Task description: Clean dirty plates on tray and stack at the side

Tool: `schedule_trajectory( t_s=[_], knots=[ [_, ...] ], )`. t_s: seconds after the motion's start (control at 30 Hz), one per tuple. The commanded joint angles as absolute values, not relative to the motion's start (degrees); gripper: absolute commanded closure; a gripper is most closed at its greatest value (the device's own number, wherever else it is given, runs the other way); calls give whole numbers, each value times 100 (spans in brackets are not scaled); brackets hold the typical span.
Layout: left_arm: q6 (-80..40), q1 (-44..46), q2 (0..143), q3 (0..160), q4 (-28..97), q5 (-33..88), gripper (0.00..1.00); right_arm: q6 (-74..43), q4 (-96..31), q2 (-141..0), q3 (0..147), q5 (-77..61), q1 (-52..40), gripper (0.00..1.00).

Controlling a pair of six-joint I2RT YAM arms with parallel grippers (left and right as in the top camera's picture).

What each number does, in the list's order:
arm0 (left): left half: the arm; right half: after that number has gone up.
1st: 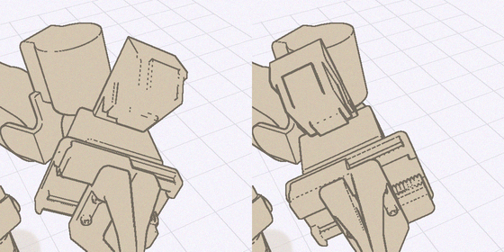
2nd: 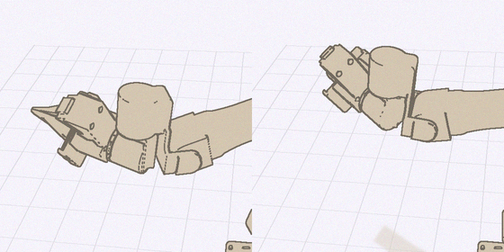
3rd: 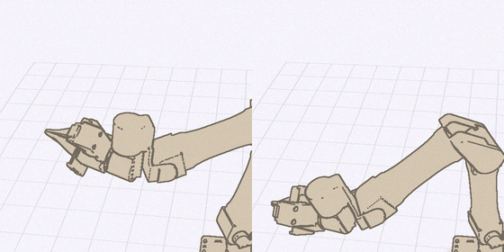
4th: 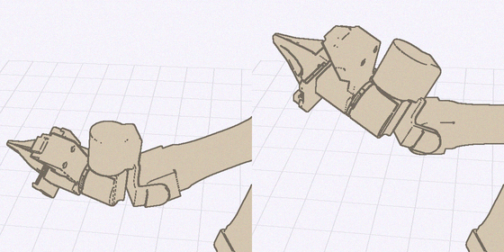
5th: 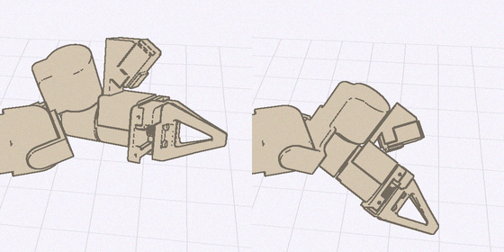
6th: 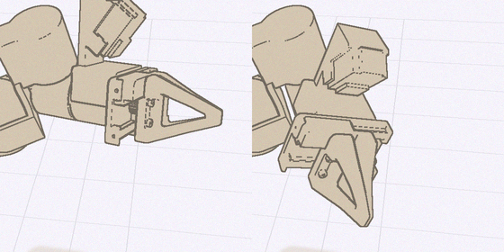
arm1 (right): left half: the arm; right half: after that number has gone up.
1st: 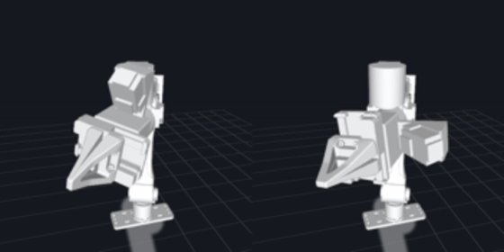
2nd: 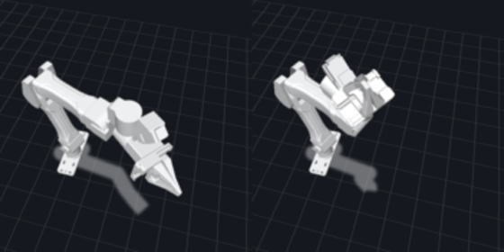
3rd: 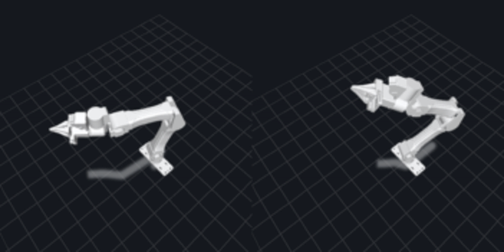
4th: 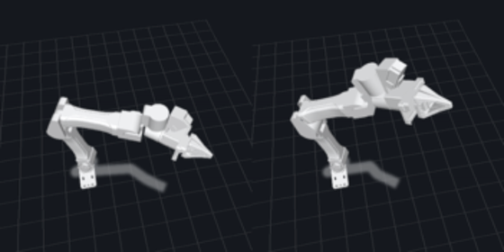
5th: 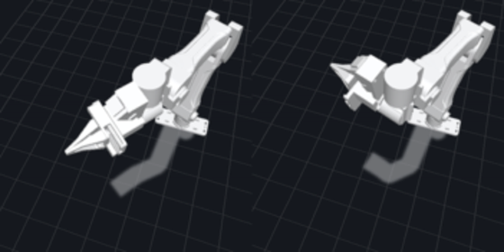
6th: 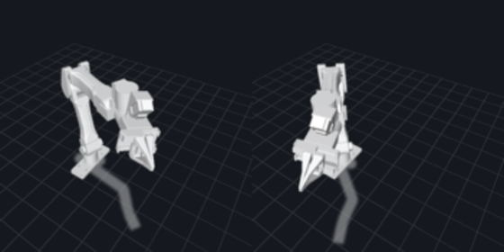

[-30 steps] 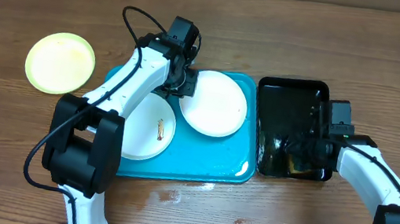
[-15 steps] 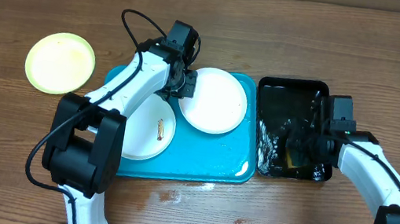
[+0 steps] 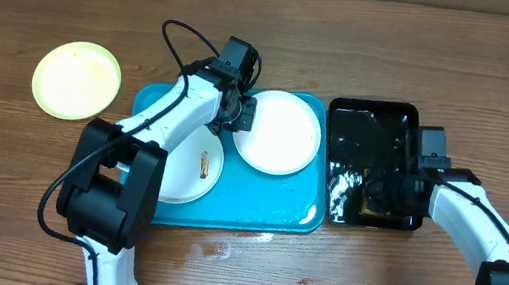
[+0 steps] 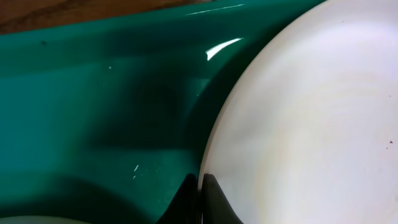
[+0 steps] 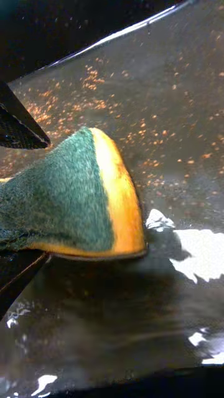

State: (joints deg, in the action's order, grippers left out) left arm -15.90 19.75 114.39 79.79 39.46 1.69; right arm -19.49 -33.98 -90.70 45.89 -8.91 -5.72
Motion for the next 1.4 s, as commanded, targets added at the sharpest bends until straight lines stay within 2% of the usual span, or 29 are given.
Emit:
schedule_trajectory(
  t_s=[0.0,0.1,0.13,0.2,0.3,0.33,0.67,0.8,0.93,1.17,1.37],
  knots=[
    [-1675,1994,11251,7900,3911,145,96,-1953,-3446,-9089,4493,-727,-611,48],
    [-1675,1994,11251,7900,3887,145,96,-1953,-3548,-9089,4493,-482,-611,49],
    [-1675,1994,11251,7900,3883,145,96,-1953,-3564,-9089,4493,-427,-611,52],
    [-1675,1994,11251,7900,3872,145,96,-1951,-3544,-9089,4493,-390,-611,64],
    [-1675,1994,11251,7900,3868,145,96,-1953,-3350,-9089,4510,-408,-611,92],
    [-1675,1994,11251,7900,3870,145,96,-1955,-3286,-9087,4547,-458,-611,96],
    [-1678,1994,11251,7900,3850,145,96,-1953,-4185,-9085,6455,-1601,-628,96],
    [-1702,1997,11251,7894,3804,150,96,-1984,-3966,-9087,6796,-2237,-805,96],
    [-1811,1999,11251,7887,3736,152,96,-2112,-3629,-9150,6788,-2298,-1229,96],
    [-1806,2005,11251,7887,3726,152,96,-2130,-2777,-9655,6785,-1452,-2311,96],
    [-1804,2008,11251,7887,3747,150,96,-2220,-2244,-10145,6785,64,-2963,96]
  ],
)
